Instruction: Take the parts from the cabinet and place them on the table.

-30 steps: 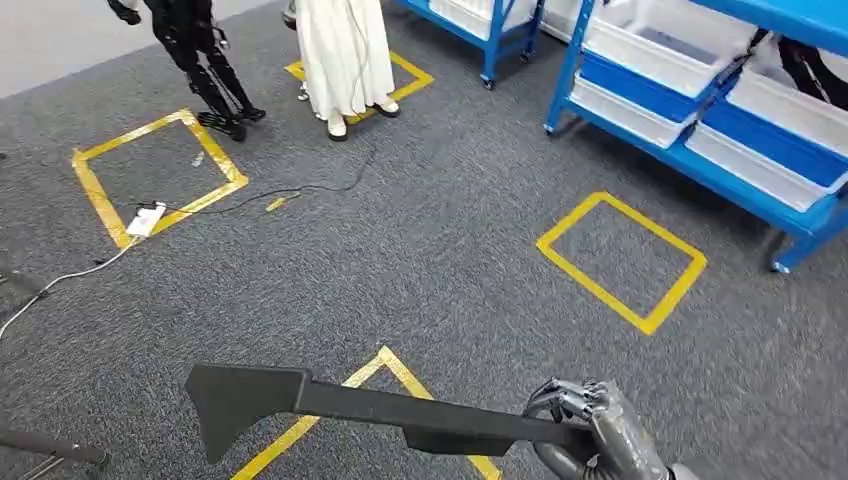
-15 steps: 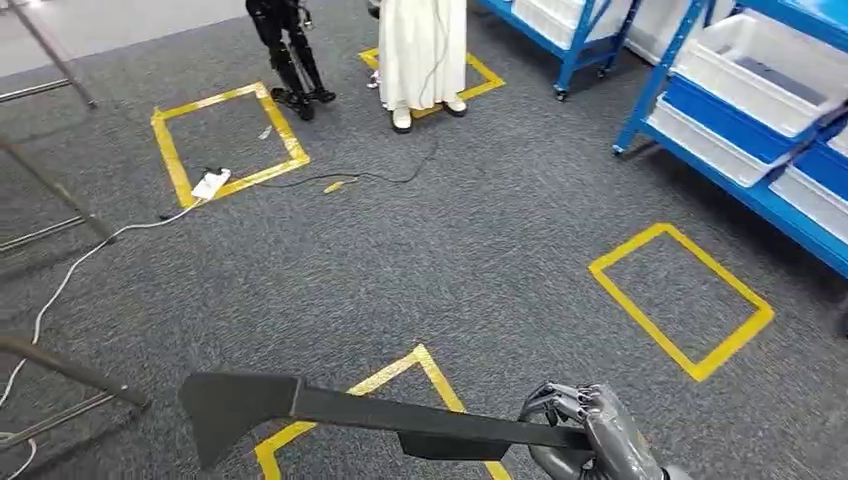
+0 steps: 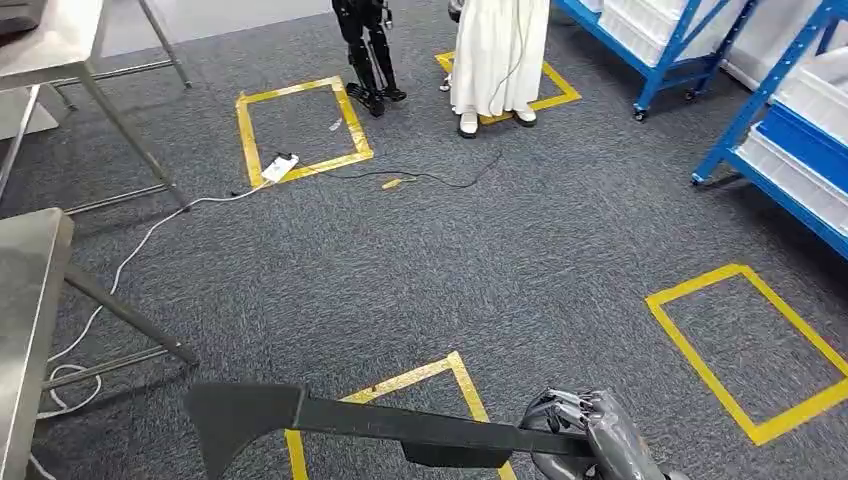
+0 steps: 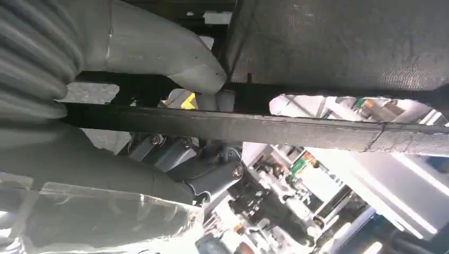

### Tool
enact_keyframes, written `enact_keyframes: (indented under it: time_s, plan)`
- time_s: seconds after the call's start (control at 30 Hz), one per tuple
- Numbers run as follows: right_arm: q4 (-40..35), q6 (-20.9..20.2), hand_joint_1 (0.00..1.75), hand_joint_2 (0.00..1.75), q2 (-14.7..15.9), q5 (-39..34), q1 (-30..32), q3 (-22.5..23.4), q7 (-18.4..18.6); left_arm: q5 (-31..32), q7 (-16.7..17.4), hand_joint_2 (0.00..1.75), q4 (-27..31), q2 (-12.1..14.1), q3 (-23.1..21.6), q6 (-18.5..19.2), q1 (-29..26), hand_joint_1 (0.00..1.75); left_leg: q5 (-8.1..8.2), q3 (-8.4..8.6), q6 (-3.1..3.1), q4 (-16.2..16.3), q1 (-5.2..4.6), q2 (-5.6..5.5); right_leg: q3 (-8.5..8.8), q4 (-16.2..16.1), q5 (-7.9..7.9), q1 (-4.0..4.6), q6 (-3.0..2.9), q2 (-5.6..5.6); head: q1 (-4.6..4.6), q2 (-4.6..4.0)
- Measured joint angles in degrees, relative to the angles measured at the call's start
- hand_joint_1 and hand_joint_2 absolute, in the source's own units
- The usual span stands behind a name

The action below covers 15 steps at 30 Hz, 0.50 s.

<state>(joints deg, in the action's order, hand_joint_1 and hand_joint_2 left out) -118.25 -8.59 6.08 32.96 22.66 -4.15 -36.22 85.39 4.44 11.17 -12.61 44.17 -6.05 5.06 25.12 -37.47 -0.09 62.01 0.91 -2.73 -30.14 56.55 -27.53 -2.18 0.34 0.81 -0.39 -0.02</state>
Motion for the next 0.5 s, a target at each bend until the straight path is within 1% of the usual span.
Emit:
enact_keyframes:
  time_s: [0.03, 0.07, 0.1, 0.13, 0.17, 0.2, 0.23, 0.27, 0.3, 0.33, 0.4, 0.43, 0.47, 0.5]
  plan:
    - [0.0, 0.02, 1.75, 1.75, -0.02, -0.02, 0.23, 0.0, -0.02, 0.0, 0.0, 0.0, 0.0, 0.0, 0.0, 0.07, 0.11, 0.0, 2.56, -1.89, -0.14, 4.3, 0.11, 1.52, 0.09, 0.0, -0.09, 0.53, -0.74, -0.88, -0.07, 0.0]
    - [0.0, 0.02, 1.75, 1.75, -0.02, 0.0, 0.43, 0.0, -0.02, 0.0, 0.0, 0.0, 0.0, 0.0, 0.0, 0.09, 0.14, 0.0, 4.89, -4.04, -0.2, 9.05, 0.25, 1.93, 0.14, 0.0, -0.21, 0.94, -0.93, -1.75, -0.02, 0.0]
    - [0.0, 0.02, 1.75, 1.75, -0.02, 0.0, 0.56, 0.0, -0.02, 0.0, 0.0, 0.0, -0.02, 0.0, 0.0, 0.2, 0.13, 0.0, 6.59, -6.14, -0.29, 13.51, 0.29, 2.13, 0.12, 0.02, -0.3, 1.2, -1.06, -2.68, -0.07, 0.0]
    - [0.0, 0.02, 1.75, 1.75, -0.02, 0.0, 0.54, -0.02, -0.02, 0.0, 0.02, 0.0, -0.02, 0.0, 0.0, 0.39, 0.06, 0.0, 6.82, -6.89, -0.34, 15.25, 0.31, 2.23, 0.12, 0.02, -0.33, 1.38, -1.09, -3.42, -0.07, 0.0]
    - [0.0, 0.02, 1.75, 1.75, -0.04, 0.0, 0.54, -0.02, -0.02, 0.0, 0.02, 0.0, -0.02, 0.0, 0.0, 0.44, 0.01, 0.0, 5.81, -6.25, -0.3, 14.14, 0.33, 2.35, 0.16, 0.02, -0.4, 1.51, -1.15, -4.18, -0.09, 0.0]
    - [0.0, 0.02, 1.75, 1.75, -0.04, 0.0, 0.54, 0.0, -0.02, 0.0, 0.07, 0.0, -0.02, 0.0, 0.0, 0.46, 0.01, 0.0, 3.99, -4.38, -0.21, 10.82, 0.33, 2.66, 0.23, 0.04, -0.48, 1.6, -1.24, -4.85, -0.09, 0.0]
    - [0.0, 0.02, 1.75, 1.75, -0.04, 0.0, 0.54, 0.0, -0.02, 0.0, 0.09, 0.0, -0.02, 0.0, 0.0, 0.48, 0.02, 0.0, 1.87, -1.58, -0.01, 5.97, 0.31, 3.23, 0.36, 0.04, -0.59, 1.66, -1.26, -5.45, -0.09, 0.0]
    - [0.0, 0.02, 1.75, 1.75, -0.04, 0.0, 0.54, 0.0, -0.02, 0.0, 0.15, 0.0, -0.02, 0.0, 0.0, 0.48, 0.06, 0.0, -0.07, 1.98, 0.43, 0.2, 0.15, 5.3, 0.63, 0.05, -0.83, 1.83, -1.01, -6.05, -0.11, 0.0]
    - [0.0, 0.02, 1.75, 1.75, -0.07, 0.0, 0.53, 0.0, -0.02, 0.0, 0.24, 0.0, 0.0, 0.06, 0.0, 0.52, 0.16, 0.0, 0.74, 2.94, 0.99, -1.61, -0.49, 7.61, 0.7, 0.11, -0.99, 2.37, -0.74, -6.47, -0.11, 0.0]
    - [0.0, 0.05, 1.75, 1.75, -0.07, 0.0, 0.54, 0.0, -0.02, 0.0, 0.24, 0.0, 0.0, 0.06, 0.0, 0.55, 0.22, 0.0, 0.38, 2.87, 1.28, -1.82, -0.51, 6.73, 0.63, 0.14, -1.16, 2.67, -0.43, -6.85, 0.26, 0.0]
    - [0.0, 0.05, 1.75, 1.75, -0.13, -0.05, 0.5, 0.0, -0.07, 0.0, 0.31, 0.0, -0.02, 0.09, 0.0, 0.55, 0.16, 0.0, 0.32, 2.46, 1.65, -1.9, -0.96, 5.48, 0.75, -0.01, -1.17, 2.61, -0.19, -8.02, 0.15, 0.0]
    - [0.0, 0.05, 1.75, 1.75, -0.13, -0.05, 0.46, -0.02, -0.07, 0.0, 0.37, 0.0, 0.0, 0.06, 0.0, 0.55, 0.15, 0.0, 0.07, 2.39, 2.07, -2.34, -0.98, 4.78, 0.91, -0.16, -1.21, 2.76, 0.2, -8.65, 0.02, 0.0]
    - [-0.07, 0.05, 1.75, 1.75, -0.13, -0.05, 0.46, 0.0, -0.07, 0.0, 0.37, 0.0, -0.02, 0.02, 0.0, 0.55, 0.15, 0.0, -0.66, 3.13, 2.75, -3.33, -0.05, 4.04, 0.32, 0.49, -1.82, 2.83, 0.65, -7.44, 0.22, 0.0]
    - [-0.07, 0.05, 1.75, 1.75, -0.13, -0.05, 0.48, -0.02, -0.07, 0.0, 0.42, 0.0, 0.0, -0.09, 0.0, 0.55, 0.17, 0.0, -0.96, 3.19, 3.17, -3.72, -0.26, 3.44, 0.09, 2.2, -2.79, 2.38, 0.62, -4.19, 0.26, 0.0]
